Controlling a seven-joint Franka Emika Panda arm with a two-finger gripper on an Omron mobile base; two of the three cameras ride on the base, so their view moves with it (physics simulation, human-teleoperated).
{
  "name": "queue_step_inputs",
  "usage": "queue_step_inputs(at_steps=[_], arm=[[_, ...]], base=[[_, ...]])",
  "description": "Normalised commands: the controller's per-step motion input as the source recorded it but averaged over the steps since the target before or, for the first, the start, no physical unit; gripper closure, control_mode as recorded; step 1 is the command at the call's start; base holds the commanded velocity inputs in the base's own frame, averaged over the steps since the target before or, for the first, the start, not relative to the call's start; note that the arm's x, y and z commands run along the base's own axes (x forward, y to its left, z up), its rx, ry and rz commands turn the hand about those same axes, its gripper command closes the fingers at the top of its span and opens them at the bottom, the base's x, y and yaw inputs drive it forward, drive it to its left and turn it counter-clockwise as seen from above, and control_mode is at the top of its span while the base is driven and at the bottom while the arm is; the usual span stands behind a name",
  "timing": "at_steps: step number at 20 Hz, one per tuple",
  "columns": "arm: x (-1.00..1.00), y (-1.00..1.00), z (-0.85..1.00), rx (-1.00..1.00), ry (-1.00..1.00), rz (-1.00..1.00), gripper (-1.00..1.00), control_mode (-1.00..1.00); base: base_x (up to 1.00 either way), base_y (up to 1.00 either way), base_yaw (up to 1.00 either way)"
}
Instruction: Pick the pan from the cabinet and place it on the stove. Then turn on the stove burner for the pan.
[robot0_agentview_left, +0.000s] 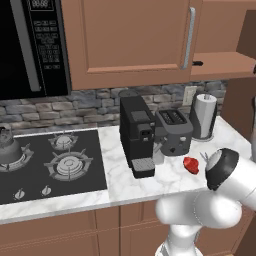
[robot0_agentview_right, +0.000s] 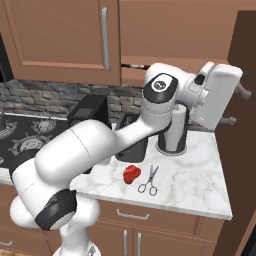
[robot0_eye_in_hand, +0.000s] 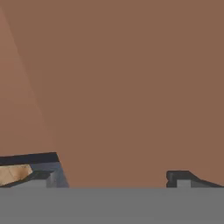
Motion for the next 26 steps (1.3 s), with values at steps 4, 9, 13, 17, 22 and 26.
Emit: queue_step_inputs(at_steps=[4, 9, 13, 17, 22, 26], arm=[[-0.18, 1.00, 0.00, 0.00, -0.09, 0.05, -1.00, -1.00], [-0.11, 1.00, -0.03, 0.04, -0.14, 0.17, -1.00, -1.00], [-0.07, 1.00, -0.13, 0.11, -0.20, 0.25, -1.00, -1.00], [0.00, 1.00, -0.04, 0.12, -0.23, 0.29, -1.00, -1.00], [0.09, 0.85, 0.02, 0.10, -0.32, 0.34, -1.00, -1.00], [0.05, 0.65, 0.06, 0.10, -0.36, 0.34, -1.00, -1.00]], base=[[0.00, 0.00, 0.00], [0.00, 0.00, 0.00], [0.00, 0.00, 0.00], [0.00, 0.00, 0.00], [0.00, 0.00, 0.00], [0.00, 0.00, 0.00]])
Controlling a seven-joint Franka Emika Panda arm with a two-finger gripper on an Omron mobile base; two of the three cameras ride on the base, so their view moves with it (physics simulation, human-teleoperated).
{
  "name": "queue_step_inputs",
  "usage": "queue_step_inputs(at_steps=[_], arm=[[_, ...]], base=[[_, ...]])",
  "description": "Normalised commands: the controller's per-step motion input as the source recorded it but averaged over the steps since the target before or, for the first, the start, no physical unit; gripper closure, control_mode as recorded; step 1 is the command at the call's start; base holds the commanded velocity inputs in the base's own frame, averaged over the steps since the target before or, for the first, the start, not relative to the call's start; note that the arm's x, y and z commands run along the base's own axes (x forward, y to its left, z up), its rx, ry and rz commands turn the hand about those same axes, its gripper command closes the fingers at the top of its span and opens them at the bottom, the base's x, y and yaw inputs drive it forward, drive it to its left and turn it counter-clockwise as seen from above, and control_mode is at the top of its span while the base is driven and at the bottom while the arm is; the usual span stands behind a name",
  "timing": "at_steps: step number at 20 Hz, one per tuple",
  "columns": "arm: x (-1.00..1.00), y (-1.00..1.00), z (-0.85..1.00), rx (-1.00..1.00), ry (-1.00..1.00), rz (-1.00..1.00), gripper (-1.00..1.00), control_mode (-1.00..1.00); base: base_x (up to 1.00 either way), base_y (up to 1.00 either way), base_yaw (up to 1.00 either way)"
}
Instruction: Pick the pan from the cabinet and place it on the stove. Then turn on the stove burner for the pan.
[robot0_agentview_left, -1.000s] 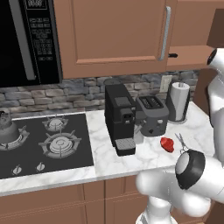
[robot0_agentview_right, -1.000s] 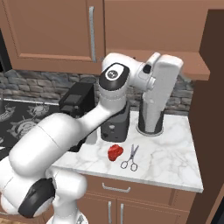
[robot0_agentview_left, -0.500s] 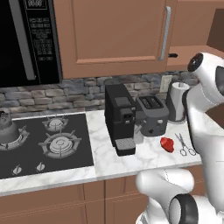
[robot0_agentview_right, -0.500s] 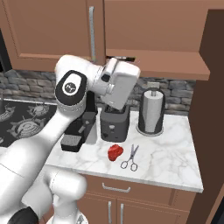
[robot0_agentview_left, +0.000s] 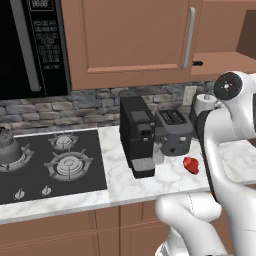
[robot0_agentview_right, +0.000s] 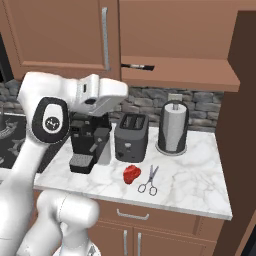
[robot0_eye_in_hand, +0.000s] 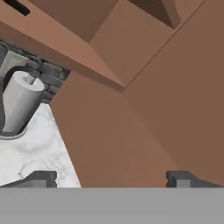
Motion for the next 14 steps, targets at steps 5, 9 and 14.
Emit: queue_step_inputs(at_steps=[5, 9, 14], arm=[[0.03, 0.48, 0.05, 0.10, -0.34, 0.31, -1.00, -1.00], [0.09, 0.45, 0.06, 0.12, -0.31, 0.30, -1.00, -1.00], [0.29, 0.56, 0.14, 0.09, -0.32, 0.30, -1.00, -1.00]], base=[[0.00, 0.00, 0.00], [0.00, 0.00, 0.00], [0.00, 0.00, 0.00]])
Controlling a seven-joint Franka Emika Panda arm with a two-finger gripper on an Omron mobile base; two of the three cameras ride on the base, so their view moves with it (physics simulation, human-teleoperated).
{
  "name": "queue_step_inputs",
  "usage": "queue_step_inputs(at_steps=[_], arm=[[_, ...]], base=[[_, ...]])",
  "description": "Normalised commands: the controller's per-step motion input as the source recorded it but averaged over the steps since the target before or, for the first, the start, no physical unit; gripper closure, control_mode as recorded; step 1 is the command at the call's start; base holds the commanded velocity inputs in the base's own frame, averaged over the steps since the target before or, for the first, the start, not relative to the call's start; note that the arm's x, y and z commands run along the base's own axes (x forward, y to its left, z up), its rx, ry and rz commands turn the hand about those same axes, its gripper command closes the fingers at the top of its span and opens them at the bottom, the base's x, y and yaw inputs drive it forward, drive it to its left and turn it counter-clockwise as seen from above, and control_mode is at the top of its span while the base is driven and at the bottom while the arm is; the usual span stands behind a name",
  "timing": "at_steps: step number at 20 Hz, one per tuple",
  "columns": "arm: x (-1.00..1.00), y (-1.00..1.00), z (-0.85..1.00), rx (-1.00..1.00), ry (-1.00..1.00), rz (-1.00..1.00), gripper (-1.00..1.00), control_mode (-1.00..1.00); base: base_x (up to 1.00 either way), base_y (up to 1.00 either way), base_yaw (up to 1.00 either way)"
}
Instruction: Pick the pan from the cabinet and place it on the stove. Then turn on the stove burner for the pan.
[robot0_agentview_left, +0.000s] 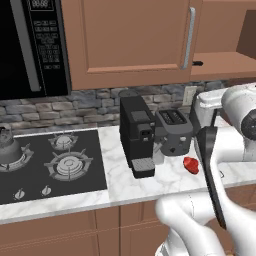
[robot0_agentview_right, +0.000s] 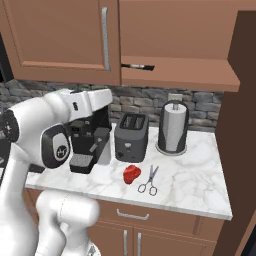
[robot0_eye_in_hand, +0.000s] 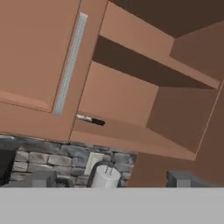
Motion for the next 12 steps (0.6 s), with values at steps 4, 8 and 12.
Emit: queue_step_inputs(at_steps=[4, 8, 12], arm=[[0.47, 0.49, 0.25, 0.11, -0.29, 0.27, -1.00, -1.00], [0.55, 0.29, 0.44, 0.09, -0.20, 0.21, -1.00, -1.00], [0.62, 0.07, 0.46, 0.05, -0.11, 0.15, -1.00, -1.00]], base=[[0.00, 0.00, 0.00], [0.00, 0.00, 0.00], [0.00, 0.00, 0.00]])
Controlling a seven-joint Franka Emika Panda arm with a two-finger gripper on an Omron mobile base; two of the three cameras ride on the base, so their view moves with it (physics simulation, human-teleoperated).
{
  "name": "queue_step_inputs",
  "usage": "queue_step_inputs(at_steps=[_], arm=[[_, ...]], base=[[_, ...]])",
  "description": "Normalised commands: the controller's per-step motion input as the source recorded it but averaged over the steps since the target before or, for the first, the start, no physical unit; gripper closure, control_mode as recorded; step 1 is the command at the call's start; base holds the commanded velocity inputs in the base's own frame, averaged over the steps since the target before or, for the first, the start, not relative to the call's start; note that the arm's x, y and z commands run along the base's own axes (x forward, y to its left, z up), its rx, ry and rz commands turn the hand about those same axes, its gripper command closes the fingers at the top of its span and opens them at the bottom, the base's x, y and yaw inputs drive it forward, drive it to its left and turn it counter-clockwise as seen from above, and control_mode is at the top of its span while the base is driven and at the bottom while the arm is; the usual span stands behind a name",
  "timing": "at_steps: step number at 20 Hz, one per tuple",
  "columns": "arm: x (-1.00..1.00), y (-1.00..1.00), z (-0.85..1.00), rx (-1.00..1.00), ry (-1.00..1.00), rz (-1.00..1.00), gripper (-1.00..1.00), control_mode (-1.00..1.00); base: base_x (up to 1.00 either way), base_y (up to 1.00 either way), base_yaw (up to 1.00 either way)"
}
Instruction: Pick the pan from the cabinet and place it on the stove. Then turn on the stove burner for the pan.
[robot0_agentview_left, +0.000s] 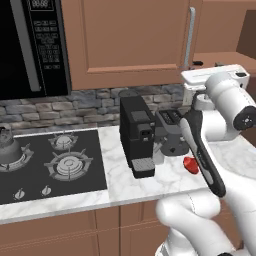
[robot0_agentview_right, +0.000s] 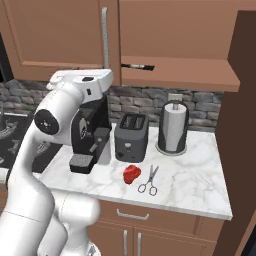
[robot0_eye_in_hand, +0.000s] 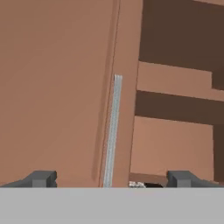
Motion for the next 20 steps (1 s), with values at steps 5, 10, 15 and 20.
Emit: queue_step_inputs(at_steps=[5, 10, 15, 20], arm=[[0.61, 0.03, 0.38, 0.00, -0.04, 0.09, -1.00, -1.00], [0.56, 0.06, 0.26, 0.00, 0.00, 0.06, -1.00, -1.00], [0.44, 0.02, 0.21, 0.00, 0.00, 0.00, -1.00, -1.00], [0.34, 0.02, 0.13, 0.00, 0.00, 0.00, -1.00, -1.00]], base=[[0.00, 0.00, 0.00], [0.00, 0.00, 0.00], [0.00, 0.00, 0.00], [0.00, 0.00, 0.00]])
